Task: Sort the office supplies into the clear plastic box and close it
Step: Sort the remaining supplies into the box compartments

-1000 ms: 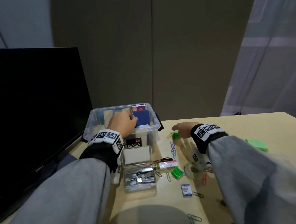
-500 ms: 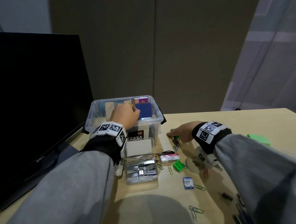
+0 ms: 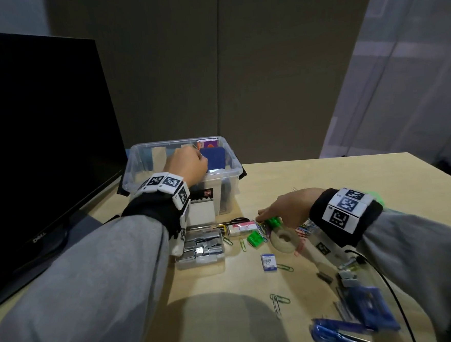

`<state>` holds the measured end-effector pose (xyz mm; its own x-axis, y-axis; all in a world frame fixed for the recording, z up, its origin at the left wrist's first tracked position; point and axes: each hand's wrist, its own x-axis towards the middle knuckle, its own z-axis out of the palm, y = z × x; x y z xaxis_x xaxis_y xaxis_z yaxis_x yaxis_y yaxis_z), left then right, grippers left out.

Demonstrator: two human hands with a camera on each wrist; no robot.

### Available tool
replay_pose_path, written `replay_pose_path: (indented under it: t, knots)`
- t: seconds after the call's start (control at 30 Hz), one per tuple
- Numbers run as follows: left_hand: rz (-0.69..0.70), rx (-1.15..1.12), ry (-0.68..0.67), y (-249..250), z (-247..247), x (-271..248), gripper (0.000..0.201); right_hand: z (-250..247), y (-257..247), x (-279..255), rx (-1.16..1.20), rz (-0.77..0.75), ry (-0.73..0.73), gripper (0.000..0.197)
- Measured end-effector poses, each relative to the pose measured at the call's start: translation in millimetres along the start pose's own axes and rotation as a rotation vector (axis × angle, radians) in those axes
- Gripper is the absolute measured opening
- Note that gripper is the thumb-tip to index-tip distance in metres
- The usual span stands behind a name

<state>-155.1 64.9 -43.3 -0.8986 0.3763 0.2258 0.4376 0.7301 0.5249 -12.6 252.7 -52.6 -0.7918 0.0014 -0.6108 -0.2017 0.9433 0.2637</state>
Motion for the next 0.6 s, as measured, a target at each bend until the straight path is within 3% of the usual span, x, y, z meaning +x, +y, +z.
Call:
replay_pose_path:
  t: [0.27, 0.4, 0.6]
  knots:
    - [0.081, -0.014, -0.041, 32, 18, -5, 0.025, 14, -4, -22, 0.111, -0.084, 0.034, 0.065]
    - [0.098, -0.016, -0.045, 42, 23, -7, 0.024, 16, -2, -21, 0.250, -0.113, 0.167, 0.056]
    - [0.109, 0.008, -0.048, 46, 25, -11, 0.025, 17, -19, -10, 0.116, -0.088, 0.208, 0.041]
